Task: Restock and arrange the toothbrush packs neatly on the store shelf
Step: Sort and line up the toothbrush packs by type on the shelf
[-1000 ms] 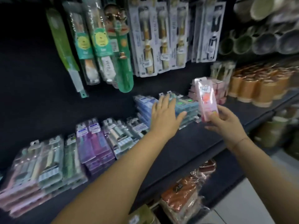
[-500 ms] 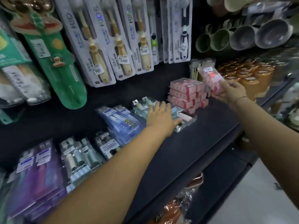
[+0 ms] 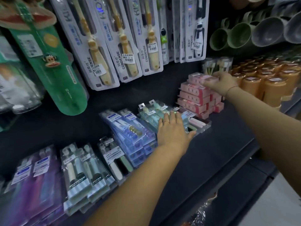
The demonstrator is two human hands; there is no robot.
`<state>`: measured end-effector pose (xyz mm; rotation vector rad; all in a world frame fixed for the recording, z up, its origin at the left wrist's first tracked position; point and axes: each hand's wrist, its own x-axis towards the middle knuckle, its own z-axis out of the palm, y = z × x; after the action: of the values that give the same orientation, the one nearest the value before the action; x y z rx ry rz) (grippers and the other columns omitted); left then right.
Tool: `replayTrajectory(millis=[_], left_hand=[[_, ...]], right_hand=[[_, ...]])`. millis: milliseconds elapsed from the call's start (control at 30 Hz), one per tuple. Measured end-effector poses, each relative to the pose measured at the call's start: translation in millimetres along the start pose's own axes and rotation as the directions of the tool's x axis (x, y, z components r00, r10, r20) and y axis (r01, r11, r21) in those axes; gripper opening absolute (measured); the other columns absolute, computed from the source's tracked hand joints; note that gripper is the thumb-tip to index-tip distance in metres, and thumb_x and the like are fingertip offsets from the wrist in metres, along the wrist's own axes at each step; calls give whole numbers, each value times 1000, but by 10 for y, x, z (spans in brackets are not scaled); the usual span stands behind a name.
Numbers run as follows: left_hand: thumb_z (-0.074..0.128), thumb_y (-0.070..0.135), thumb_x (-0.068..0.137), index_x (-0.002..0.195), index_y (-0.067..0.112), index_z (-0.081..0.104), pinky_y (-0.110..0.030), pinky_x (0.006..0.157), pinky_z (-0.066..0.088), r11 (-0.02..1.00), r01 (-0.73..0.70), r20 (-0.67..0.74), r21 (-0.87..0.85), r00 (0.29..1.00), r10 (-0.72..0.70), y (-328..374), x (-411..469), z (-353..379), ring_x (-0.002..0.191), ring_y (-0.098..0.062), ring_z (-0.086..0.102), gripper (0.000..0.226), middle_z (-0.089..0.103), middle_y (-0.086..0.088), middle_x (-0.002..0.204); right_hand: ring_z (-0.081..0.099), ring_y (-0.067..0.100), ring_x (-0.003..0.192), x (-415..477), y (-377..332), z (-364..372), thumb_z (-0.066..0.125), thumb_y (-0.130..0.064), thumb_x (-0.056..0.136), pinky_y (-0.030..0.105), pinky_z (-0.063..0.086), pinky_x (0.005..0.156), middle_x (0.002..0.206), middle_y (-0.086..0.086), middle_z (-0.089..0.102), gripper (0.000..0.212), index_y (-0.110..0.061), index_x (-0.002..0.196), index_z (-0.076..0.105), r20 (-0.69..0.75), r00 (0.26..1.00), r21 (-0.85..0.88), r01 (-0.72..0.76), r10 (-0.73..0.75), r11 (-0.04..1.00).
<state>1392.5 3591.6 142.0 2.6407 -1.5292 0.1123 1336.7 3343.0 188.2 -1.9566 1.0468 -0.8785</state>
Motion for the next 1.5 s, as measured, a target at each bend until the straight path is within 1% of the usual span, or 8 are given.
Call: replayTrajectory(millis=[267,500,633,800,1033,1233,1400,1500], left_hand=[[31,59,99,156,9,-2,-42,122,-1,1000,7,11,3,1000,-7,15,-3,5,151,-27,-3,82,1,-11,164],[34,57,100,156,9,1,-41,122,-3,998,26,-3,-51,1000,-26,55,-26,-42,151,-26,-4,81,2,-10,164],[37,51,101,153,10,23,-38,122,-2,984,-122,-199,-127,975,96,53,-443,-317,151,-23,6,68,18,-8,162],[44,39,94,120,13,65,-39,114,30,949,-278,-599,-147,789,138,-625,-1584,-530,129,-23,48,42,64,-2,124],[51,26,93,112,13,67,-34,99,41,977,169,-645,-130,734,-213,-2407,-3606,-424,113,-20,58,28,65,3,117],[50,36,89,120,6,61,-50,89,45,663,727,-531,-178,496,-687,-3588,-4775,-240,110,-40,56,44,59,-16,123],[62,42,87,118,1,65,-51,80,51,585,786,-406,-200,477,-780,-4048,-5075,-60,98,-45,61,51,67,-21,112],[76,33,80,118,6,68,-46,80,48,580,767,-430,-275,441,-788,-4096,-5142,-81,96,-40,59,47,69,-15,107]], right_hand=[[47,31,126,-2,-18,149,70,-53,80,44,31,107,129,7,60,56,-27,128,59,-102,992,-248,49,-76,968],[33,32,137,-171,25,208,73,-49,77,55,30,110,145,10,41,78,-23,143,42,-168,972,-293,109,-164,950],[40,30,130,-876,-221,322,67,-40,83,44,31,110,138,13,45,59,-14,133,50,-216,895,-177,358,-391,917],[50,19,114,-2308,-958,666,59,-27,89,28,39,100,118,11,55,35,-7,117,58,-211,722,112,687,-658,718],[50,6,120,-4293,-1885,1656,55,-31,92,17,39,100,121,-6,53,33,-14,120,58,205,495,563,646,-844,515],[40,-7,120,-5495,-2243,2637,54,-35,95,7,27,99,129,-15,47,38,-21,131,52,550,293,609,500,-782,616],[13,15,147,-6272,-2363,3302,56,-41,95,24,15,117,160,-6,12,67,-20,152,26,806,156,404,560,-571,723],[3,21,149,-6493,-2427,3570,57,-46,93,33,9,121,163,-2,-3,80,-24,156,13,843,168,301,639,-511,708]])
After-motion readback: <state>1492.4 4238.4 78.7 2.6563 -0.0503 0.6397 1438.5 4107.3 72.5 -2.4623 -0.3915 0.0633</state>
